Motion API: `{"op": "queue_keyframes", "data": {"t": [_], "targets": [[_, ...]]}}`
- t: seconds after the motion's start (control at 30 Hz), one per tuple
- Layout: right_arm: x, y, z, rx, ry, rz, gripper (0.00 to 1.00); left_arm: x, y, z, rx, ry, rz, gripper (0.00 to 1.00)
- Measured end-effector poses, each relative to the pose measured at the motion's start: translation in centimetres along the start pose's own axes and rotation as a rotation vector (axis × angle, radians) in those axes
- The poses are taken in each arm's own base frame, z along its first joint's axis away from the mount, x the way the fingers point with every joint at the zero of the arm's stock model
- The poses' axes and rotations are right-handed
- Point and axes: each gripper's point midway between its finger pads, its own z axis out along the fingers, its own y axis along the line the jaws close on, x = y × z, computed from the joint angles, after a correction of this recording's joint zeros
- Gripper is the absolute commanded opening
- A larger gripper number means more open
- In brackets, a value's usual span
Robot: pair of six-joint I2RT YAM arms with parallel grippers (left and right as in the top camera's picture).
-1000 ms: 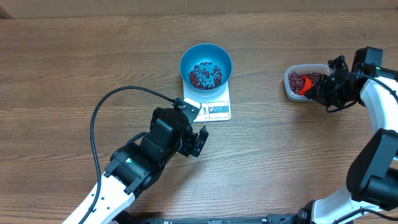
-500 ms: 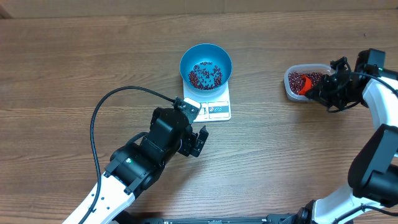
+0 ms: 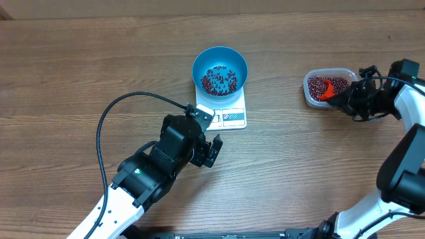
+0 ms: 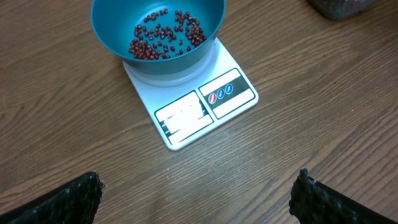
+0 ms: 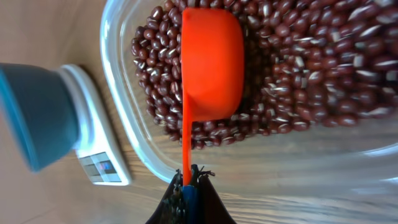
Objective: Scoop item into bowl and weigh 150g on scale
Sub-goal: 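Drag the scoop through the beans to fill it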
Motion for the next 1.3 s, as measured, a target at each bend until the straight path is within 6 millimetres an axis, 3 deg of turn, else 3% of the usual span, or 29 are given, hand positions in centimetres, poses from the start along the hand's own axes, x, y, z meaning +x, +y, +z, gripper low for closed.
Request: {"op": "queue_keyframes", "data": {"t": [0.6, 0.97, 1.3], "targets": [[-0.1, 0.3, 0.2, -0.116, 0.011, 0.032, 0.04, 0.0, 0.0, 0.0, 0.0, 0.0, 0.0, 1.0], [-0.3, -0.2, -2.1, -0.283, -0.03, 0.051, 0.04, 0.0, 0.0, 0.0, 0.0, 0.0, 0.0, 0.99], [-0.1, 0.7, -2.6, -0.346, -0.034, 0.019, 0.04, 0.0, 0.0, 0.0, 0.0, 0.0, 0.0, 1.0]]}}
